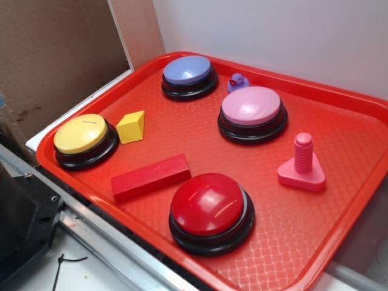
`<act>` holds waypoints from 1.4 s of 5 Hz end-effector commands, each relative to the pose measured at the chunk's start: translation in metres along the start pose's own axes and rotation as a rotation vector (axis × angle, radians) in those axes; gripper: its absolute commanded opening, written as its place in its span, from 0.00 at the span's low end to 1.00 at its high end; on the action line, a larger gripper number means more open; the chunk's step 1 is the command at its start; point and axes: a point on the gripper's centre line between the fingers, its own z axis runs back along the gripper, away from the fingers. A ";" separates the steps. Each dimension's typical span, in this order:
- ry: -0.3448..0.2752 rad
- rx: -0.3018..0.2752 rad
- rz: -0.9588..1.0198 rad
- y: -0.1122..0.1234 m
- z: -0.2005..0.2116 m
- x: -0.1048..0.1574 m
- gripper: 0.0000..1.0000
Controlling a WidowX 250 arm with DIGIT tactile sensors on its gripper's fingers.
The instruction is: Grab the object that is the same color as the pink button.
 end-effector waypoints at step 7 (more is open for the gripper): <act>0.181 0.079 -0.545 -0.114 -0.103 0.132 1.00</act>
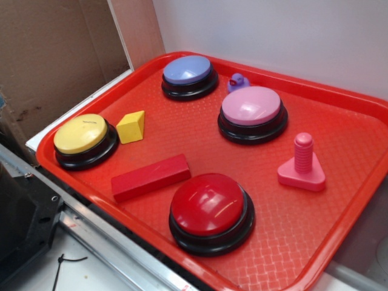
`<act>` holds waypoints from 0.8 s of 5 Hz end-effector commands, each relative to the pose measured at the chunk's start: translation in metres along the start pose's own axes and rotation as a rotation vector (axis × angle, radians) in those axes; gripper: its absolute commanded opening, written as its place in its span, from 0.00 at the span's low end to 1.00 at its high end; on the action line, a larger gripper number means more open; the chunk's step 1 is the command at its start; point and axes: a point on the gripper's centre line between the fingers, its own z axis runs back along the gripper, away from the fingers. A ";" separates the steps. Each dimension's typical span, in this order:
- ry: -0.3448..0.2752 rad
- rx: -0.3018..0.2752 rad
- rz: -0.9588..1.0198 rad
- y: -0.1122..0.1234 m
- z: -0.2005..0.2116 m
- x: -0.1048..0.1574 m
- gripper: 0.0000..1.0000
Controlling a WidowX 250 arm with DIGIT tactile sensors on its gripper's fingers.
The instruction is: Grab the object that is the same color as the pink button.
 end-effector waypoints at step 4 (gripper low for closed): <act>-0.038 0.039 -0.490 -0.104 -0.042 -0.018 1.00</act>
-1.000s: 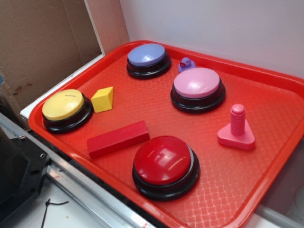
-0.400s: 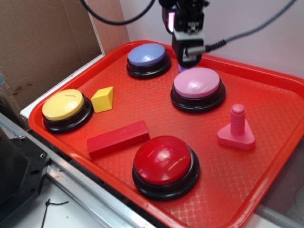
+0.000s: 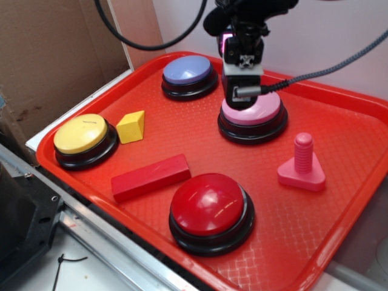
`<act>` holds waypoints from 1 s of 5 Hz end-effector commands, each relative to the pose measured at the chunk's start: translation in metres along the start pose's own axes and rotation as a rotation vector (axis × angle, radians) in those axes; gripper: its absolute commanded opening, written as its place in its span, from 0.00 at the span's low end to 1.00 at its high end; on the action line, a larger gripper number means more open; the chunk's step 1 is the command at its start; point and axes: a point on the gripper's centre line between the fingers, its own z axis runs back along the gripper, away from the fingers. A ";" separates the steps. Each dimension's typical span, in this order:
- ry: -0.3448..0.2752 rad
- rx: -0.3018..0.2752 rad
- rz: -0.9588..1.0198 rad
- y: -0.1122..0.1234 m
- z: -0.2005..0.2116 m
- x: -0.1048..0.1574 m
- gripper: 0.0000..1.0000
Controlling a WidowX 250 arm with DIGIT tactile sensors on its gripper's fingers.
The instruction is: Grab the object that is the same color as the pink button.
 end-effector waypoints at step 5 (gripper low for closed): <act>0.003 0.005 -0.140 -0.025 -0.042 0.045 1.00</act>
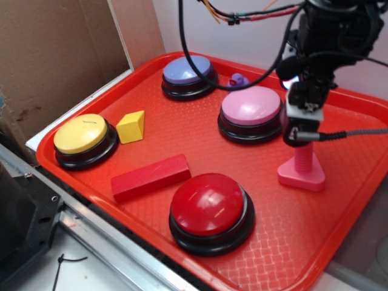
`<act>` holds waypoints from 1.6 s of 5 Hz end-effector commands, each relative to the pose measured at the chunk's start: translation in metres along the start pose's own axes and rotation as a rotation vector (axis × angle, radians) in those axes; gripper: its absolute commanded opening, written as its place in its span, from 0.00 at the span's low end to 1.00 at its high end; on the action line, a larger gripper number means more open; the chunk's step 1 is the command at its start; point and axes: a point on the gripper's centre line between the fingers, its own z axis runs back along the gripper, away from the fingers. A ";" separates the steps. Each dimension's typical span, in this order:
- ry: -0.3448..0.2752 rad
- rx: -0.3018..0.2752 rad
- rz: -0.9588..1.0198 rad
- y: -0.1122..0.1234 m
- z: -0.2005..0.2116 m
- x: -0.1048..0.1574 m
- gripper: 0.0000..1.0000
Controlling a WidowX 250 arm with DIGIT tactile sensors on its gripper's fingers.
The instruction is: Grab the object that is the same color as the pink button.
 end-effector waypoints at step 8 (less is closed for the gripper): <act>-0.086 -0.157 -0.022 -0.026 -0.033 0.017 0.00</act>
